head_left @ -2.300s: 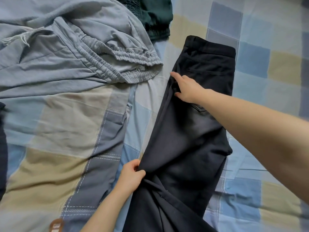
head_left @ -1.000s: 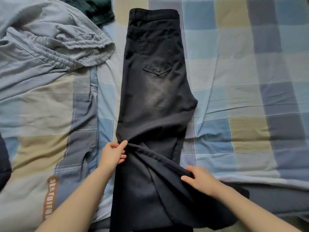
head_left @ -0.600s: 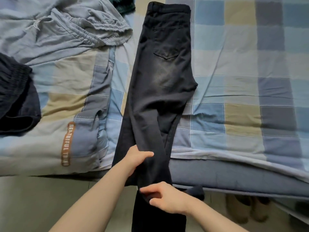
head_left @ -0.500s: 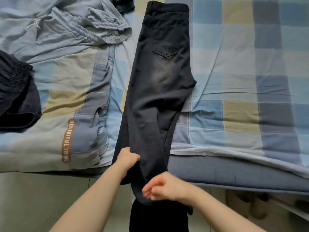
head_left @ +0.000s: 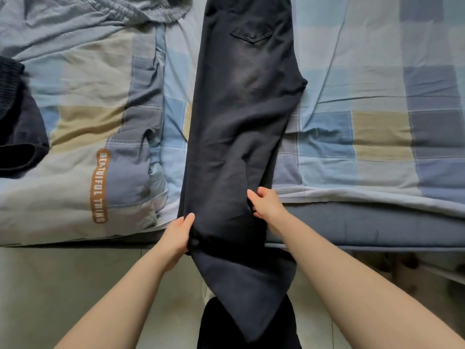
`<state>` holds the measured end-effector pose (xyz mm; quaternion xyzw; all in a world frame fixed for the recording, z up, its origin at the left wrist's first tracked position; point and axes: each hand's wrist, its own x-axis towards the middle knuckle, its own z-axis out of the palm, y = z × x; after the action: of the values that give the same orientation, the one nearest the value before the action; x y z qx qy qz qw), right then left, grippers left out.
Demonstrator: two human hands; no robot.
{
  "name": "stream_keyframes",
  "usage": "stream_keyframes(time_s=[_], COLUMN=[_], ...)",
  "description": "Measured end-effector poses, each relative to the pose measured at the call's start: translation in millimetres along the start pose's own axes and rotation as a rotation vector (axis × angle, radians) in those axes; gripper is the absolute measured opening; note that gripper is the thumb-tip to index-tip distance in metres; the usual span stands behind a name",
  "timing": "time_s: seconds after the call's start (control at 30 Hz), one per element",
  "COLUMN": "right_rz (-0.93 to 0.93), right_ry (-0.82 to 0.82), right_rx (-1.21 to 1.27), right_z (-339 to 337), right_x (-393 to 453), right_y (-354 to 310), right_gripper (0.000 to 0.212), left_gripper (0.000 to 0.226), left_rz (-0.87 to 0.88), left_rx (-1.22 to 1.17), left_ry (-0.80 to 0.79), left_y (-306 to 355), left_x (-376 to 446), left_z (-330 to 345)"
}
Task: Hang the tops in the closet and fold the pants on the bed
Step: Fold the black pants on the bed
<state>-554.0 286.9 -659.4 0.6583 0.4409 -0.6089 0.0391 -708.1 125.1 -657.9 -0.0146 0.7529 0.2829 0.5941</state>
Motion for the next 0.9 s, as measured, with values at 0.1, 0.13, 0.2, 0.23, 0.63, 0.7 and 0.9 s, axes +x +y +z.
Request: stream_keyframes(time_s=[0.1, 0.13, 0.2, 0.23, 0.63, 0.7, 0.9], right_rz=[-0.014, 0.014, 0.092, 0.121, 0.111, 0.153, 0.142], right_ry=[0.089, 0.122, 0.112, 0.083, 0.038, -0.055, -0.328], right_rx=[0.071, 0.062, 0.070, 0.082, 0.056, 0.176, -0.173], right_z=[-14.7, -20.7, -28.7, -29.9, -25.4, -26.7, -25.2], right_x=[-12.9, -16.9, -20.5, -20.7, -27.8, -31.5, -39.3], right_y=[19.9, 25.6, 38.7, 43.3, 70.1, 67.9, 55.7], right_gripper=[0.023, 0.021, 0.019, 0.016, 0.008, 0.008, 0.029], left_gripper=[0.037, 0.037, 0.040, 0.042, 0.045, 0.045, 0.045], left_rz=[0.103, 0.152, 0.219, 0.224, 0.204, 0.247, 0.177], left_rx=[0.123, 0.215, 0.384, 0.424, 0.655, 0.635, 0.330], left_ry=[0.020, 0.060, 0.144, 0.153, 0.169, 0.179, 0.030], left_y=[-0.4, -0.8, -3.0, -4.6, 0.8, -0.5, -14.5], left_x=[-1.2, -0.1, 2.8, 4.4, 16.0, 14.0, -1.5], left_z=[-11.2, -16.9, -27.3, -31.0, -46.4, -47.5, -50.9])
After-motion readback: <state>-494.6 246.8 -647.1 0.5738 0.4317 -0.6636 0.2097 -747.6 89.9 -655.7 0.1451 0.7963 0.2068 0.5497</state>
